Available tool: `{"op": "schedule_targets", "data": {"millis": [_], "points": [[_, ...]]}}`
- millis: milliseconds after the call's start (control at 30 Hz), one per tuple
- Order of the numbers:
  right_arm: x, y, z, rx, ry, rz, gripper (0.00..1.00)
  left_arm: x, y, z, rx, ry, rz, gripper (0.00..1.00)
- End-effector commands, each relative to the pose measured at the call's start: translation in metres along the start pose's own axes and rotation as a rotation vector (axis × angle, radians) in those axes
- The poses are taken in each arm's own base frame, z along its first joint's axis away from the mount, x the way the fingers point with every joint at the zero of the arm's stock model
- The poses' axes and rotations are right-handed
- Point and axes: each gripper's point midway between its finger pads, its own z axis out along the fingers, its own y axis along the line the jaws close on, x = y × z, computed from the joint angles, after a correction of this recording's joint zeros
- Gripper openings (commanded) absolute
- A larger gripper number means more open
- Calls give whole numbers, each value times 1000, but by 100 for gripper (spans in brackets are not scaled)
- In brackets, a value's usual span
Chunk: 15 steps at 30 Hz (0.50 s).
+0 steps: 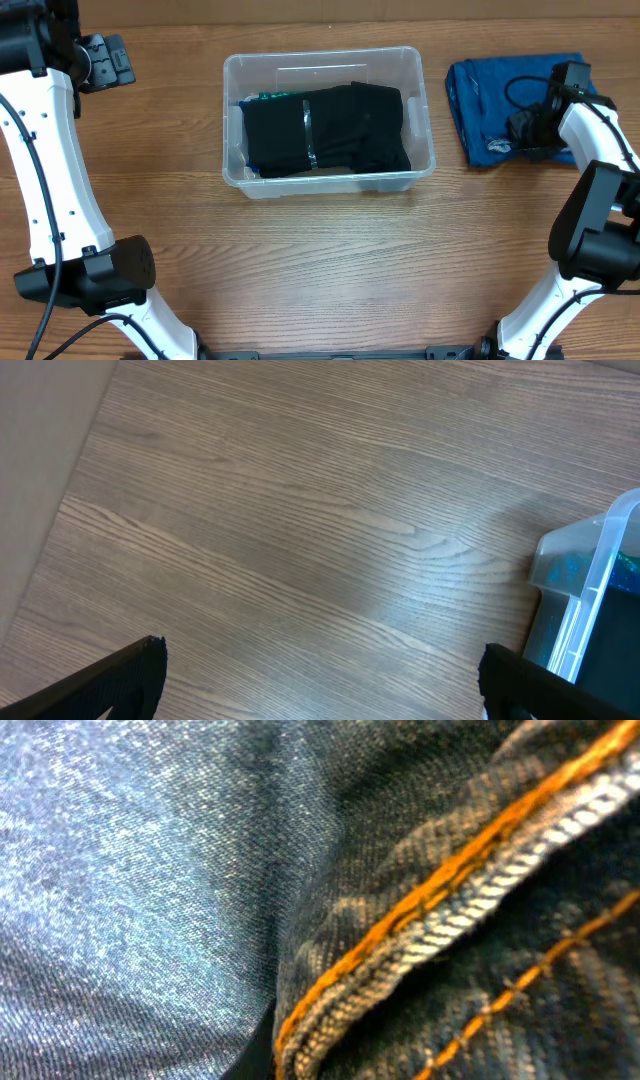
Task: Pack container
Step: 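Move the right gripper to the folded blue jeans and grasp them, then lift the jeans into the bin and press them flat on top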
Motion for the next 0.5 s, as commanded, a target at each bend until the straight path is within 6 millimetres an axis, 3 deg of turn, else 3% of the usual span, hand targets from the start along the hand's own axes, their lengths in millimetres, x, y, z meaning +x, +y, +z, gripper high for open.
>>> {"op": "schedule_targets", "data": {"millis": [0,33,167,233,367,467], "points": [[-10,28,-48,-58,-55,-184,4,1,3,6,-16,14,0,100],[-17,37,-70,-82,-89,-195,4,1,3,6,-16,14,0,100],[-43,66,-201,-209,-282,-204,4,1,3,6,-16,14,0,100],[-42,74,-246,-254,-330,-215,4,1,3,5,-16,14,0,100],[-22,96,-309,-356,-385,-267,4,1,3,6,-16,14,0,100],[11,119,-358,-469,-436,-343,4,1,3,6,-16,14,0,100]]}}
